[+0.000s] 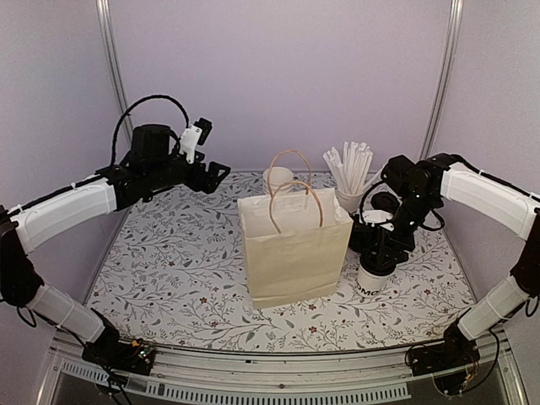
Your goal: Pack the takeout coffee
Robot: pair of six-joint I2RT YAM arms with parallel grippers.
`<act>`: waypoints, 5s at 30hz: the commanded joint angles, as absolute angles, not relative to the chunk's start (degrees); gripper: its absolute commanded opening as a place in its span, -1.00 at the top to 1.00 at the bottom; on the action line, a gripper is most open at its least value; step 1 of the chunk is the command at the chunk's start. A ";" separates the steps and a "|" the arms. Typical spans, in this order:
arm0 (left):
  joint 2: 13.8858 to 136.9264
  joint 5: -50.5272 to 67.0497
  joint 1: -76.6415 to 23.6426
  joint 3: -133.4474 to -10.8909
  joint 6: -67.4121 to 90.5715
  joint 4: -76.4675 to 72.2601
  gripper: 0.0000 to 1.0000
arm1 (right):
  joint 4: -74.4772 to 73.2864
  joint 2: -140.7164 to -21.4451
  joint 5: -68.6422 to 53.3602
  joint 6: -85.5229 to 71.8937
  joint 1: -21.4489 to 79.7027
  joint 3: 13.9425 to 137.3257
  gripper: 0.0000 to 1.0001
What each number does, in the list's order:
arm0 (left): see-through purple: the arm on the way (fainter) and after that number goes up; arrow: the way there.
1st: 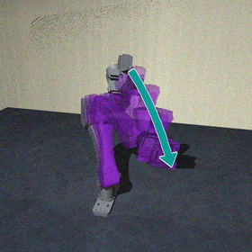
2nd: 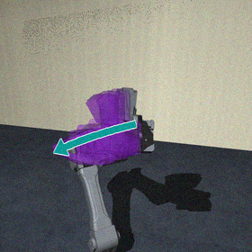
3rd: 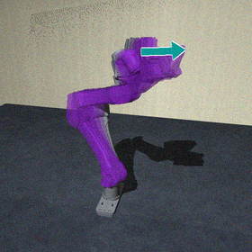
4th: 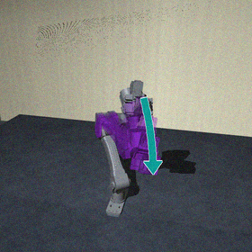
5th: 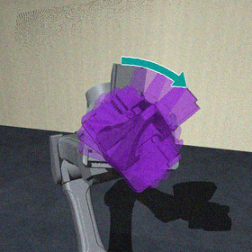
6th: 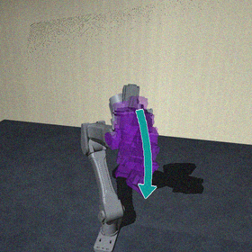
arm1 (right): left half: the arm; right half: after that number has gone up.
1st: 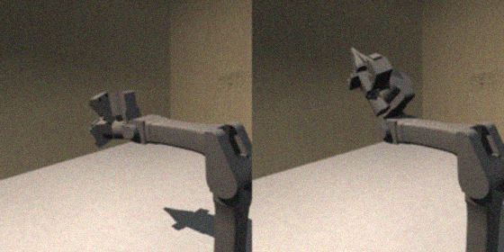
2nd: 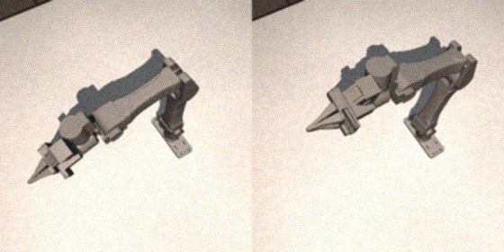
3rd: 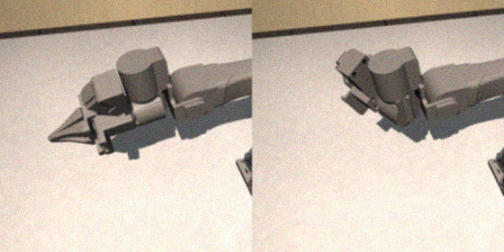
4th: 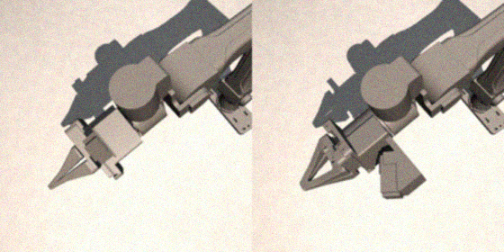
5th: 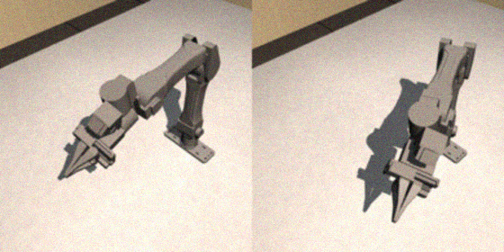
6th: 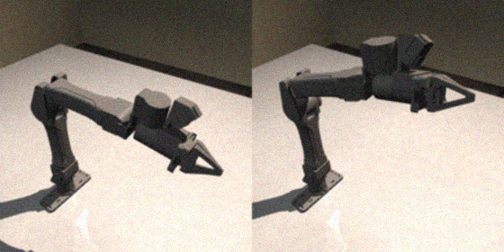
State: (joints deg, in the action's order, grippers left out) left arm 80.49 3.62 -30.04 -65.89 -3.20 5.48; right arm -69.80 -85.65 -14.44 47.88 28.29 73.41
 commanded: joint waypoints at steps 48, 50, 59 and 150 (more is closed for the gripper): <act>82.08 6.94 -29.14 -68.64 -3.18 7.50 -0.87 | -67.93 -88.09 -8.35 54.24 30.50 70.37 -0.49; 82.11 7.28 -29.10 -68.71 -3.17 7.47 -0.87 | -68.76 -87.16 -8.37 54.11 30.50 71.48 -0.41; 81.75 11.82 -29.09 -68.99 -3.75 7.70 -0.88 | -74.53 -81.82 -6.03 51.89 30.41 76.31 -0.33; 82.47 41.14 -55.47 -81.01 -2.94 20.23 -0.60 | -78.34 -96.94 -9.89 40.66 47.99 120.54 0.03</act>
